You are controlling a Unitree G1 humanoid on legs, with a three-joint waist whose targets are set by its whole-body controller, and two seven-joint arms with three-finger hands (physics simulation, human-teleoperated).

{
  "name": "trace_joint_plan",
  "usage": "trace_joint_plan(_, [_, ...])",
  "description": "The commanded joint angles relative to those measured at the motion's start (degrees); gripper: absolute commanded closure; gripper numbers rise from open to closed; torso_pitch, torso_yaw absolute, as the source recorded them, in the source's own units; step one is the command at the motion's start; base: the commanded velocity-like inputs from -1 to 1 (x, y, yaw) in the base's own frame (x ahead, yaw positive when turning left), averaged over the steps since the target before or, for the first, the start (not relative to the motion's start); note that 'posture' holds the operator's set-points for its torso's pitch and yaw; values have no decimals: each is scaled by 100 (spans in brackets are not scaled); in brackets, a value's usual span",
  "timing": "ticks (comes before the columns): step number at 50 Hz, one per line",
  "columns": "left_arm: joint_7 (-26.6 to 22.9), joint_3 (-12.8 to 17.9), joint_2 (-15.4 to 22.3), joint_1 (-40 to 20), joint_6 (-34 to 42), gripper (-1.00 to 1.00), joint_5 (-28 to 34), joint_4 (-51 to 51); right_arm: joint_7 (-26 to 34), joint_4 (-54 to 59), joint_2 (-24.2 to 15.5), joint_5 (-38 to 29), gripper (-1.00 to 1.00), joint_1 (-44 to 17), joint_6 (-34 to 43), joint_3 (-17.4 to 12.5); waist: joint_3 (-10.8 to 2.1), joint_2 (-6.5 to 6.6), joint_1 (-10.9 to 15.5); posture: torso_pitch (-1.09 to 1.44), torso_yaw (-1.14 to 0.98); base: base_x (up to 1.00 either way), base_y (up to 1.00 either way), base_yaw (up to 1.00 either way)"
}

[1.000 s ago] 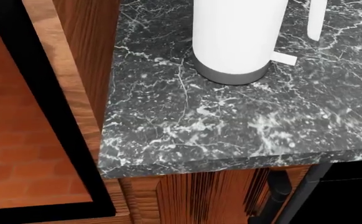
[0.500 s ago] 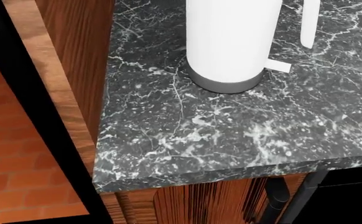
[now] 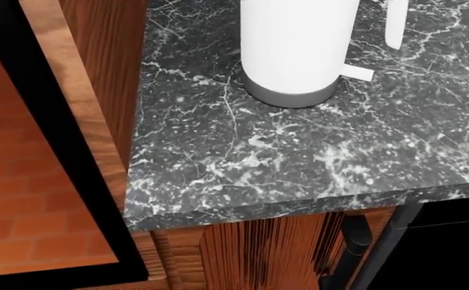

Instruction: Close the lid of the electric kettle.

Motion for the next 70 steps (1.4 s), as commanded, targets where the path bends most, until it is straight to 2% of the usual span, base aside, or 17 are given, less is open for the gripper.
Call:
trace_joint_plan(1, [-41, 117, 151, -26, -152, -100, 6, -128, 5, -143, -73, -16, -100, -45, -194, -26, -56, 27, 4, 0, 0, 0, 0, 0])
trace_joint_plan(15, [-110, 84, 116, -41, -203, -100, 89, -168, -6, -186, -84, 14, -100, -60, -124, -45, -97, 16, 15, -1, 0, 0, 0, 0])
trace_joint_plan(24, [-92, 94, 129, -44, -179, -100, 109, -156, 8, -208, -76, 36, -100, -46, -123, -63, -306, 17, 12, -9, 0, 0, 0, 0])
trace_joint_plan(31, [-72, 88, 139, -52, -149, -100, 136, -158, 14, -213, -73, 46, -100, -43, -119, -69, -549, 22, 12, -16, 0, 0, 0, 0])
trace_joint_plan(39, [-86, 37, 122, -74, -193, -100, 180, -133, 9, -229, -74, 56, -100, -47, -99, -68, -895, 31, 11, -24, 0, 0, 0, 0])
trace_joint_plan(51, [-55, 44, 137, -84, -153, -100, 172, -160, 31, -245, -74, 71, -100, -44, -76, -63, -1579, 58, 2, -36, 0, 0, 0, 0])
trace_joint_plan(56, [-42, 79, 149, -75, -118, -100, 143, -180, 37, -234, -68, 40, -100, -44, -89, -27, -1813, 68, 15, -41, 0, 0, 0, 0])
trace_joint_plan(63, [-45, 54, 129, -93, -209, -100, 154, -145, 59, -219, -60, -9, -100, -41, -114, 13, -2027, 71, 38, -47, 0, 0, 0, 0])
trace_joint_plan(70, [-31, 38, 120, -72, -243, -100, 91, -186, 82, -203, -44, -34, -100, -47, -135, 35, -2084, 71, 54, -47, 0, 0, 0, 0])
